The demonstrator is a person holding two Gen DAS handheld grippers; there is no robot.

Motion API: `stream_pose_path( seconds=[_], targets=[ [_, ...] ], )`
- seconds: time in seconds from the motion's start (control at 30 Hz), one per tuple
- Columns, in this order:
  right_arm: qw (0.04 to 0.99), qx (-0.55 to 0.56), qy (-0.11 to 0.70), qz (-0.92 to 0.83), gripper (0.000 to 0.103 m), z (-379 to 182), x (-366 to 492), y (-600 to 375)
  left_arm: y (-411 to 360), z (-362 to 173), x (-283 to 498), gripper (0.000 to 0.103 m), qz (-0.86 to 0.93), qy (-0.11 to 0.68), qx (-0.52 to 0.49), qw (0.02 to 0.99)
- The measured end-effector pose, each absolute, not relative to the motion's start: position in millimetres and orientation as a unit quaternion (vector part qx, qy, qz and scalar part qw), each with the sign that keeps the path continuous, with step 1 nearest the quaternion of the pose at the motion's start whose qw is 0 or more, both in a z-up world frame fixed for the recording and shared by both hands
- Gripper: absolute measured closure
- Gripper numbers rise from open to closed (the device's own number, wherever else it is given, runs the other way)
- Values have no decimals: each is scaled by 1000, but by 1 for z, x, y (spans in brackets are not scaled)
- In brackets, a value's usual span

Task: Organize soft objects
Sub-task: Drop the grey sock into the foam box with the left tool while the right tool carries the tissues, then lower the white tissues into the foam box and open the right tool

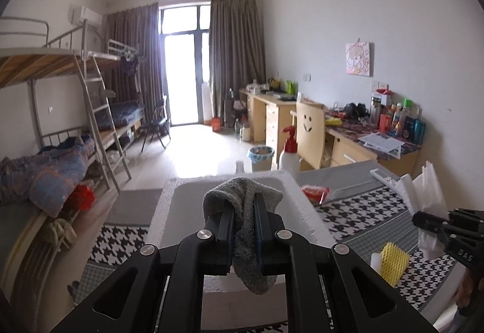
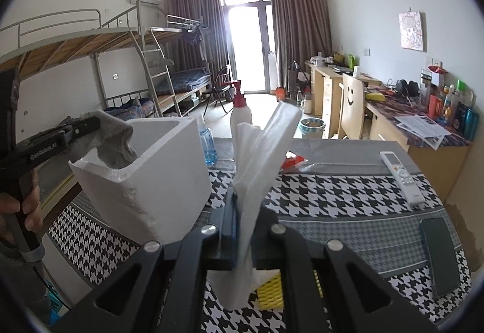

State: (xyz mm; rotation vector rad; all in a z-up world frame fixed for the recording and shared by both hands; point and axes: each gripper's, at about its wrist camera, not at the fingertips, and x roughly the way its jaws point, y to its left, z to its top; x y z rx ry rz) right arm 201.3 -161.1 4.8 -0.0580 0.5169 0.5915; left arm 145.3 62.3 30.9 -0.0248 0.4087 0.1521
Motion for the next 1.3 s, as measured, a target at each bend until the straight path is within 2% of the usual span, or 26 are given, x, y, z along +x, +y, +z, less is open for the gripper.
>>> stream_pose_path(
  seconds=[0.03,0.07,0.1,0.17,0.2,0.3,0.43,1.3],
  targets=[
    [923,-29,253,287,94,5,202,-160,64,29,147,84,78,209,-17,975],
    [923,-29,254,287,94,5,202,-159,65,27,148,69,82,212,-18,974],
    [923,-29,254,287,94,5,202,-159,66,27,148,47,84,213,-18,973],
    [923,-29,254,286,94,5,202,-159,70,26,143,23,86,207,-23,974],
    [924,-29,255,285,94,5,202,-158,70,27,141,16,87,201,-26,975],
    [923,-29,255,286,94,6,204,-155,71,29,138,5,88,195,-26,977],
    [922,-33,250,293,94,11,203,-149,73,31,133,1,94,186,-27,978],
    [899,-50,232,368,94,36,204,-91,97,28,107,1,128,169,-38,976]
  ],
)
